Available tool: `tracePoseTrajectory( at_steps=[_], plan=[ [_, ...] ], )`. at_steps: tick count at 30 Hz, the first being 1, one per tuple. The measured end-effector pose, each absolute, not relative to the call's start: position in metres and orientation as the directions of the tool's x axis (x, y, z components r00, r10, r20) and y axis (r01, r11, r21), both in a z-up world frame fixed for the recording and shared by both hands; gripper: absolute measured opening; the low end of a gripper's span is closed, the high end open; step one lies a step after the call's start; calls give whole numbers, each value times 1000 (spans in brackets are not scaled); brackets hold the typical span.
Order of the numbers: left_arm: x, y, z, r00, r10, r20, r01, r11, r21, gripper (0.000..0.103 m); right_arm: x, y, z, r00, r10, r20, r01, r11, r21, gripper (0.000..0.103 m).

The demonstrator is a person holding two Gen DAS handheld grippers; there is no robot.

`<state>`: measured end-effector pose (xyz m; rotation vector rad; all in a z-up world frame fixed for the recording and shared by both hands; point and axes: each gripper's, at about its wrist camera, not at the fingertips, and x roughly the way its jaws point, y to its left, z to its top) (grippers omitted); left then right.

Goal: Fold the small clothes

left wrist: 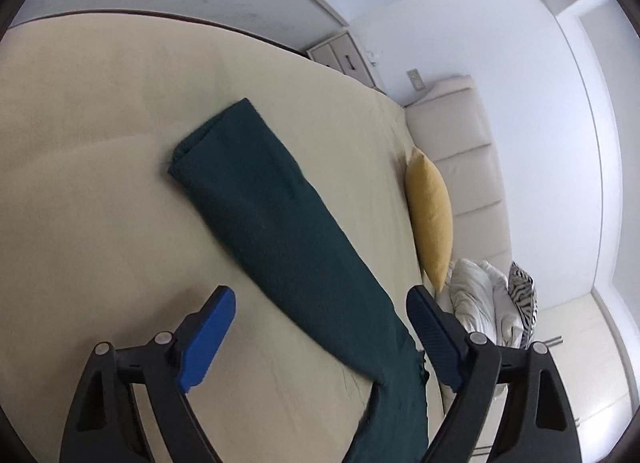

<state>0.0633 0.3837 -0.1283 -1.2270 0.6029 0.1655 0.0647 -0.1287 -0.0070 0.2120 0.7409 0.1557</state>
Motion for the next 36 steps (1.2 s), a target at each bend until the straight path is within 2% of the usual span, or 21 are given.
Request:
tracePoseTrajectory(
  at_steps=[2,6,7,12,16,20,23,26,29,31,32,33,35,36],
  plan=[
    [72,397,-146,832,-195,-519,-465,265,-845,83,69,-128,-9,731,211,-649,-63,968,243,98],
    [86,410,-167,823,-160,-544,-513,198,-835,50,76,-138,-16,719,212,-662,-40,964,264,83],
    [89,411,-168,818,-153,-554,-524,198,-828,39,79,-140,-20,713,215,-668,-34,961,273,83],
    [111,407,-154,778,-102,-620,-575,281,-768,7,83,-151,-33,701,221,-678,-24,958,287,80],
    [133,360,-100,787,-69,-613,-503,502,-703,8,79,-175,-38,714,219,-665,3,949,316,78],
    [177,249,-31,803,-139,-580,-267,786,-558,8,73,-208,-42,728,207,-654,50,935,352,77],
    [197,140,-2,784,-214,-582,-55,911,-409,8,66,-235,-45,736,193,-649,88,923,374,77],
    [207,40,-9,743,-279,-608,105,946,-306,9,62,-263,-48,743,168,-648,129,914,385,76],
    [213,-30,-63,638,-296,-711,202,955,-216,15,64,-294,-58,728,174,-663,173,889,423,76],
    [213,-48,-100,547,-286,-787,213,956,-200,34,68,-312,-68,708,192,-680,199,870,452,77],
    [206,-51,-115,498,-284,-819,205,957,-207,38,71,-319,-73,700,201,-685,204,863,462,77],
    [202,-51,-120,482,-282,-829,195,958,-212,42,74,-325,-78,695,214,-687,204,857,473,77],
    [182,-40,-117,503,-307,-808,203,951,-235,57,82,-331,-86,694,236,-681,194,849,492,77],
    [176,-37,-109,514,-317,-797,208,947,-243,71,89,-332,-90,692,257,-675,179,844,506,77]
  ],
)
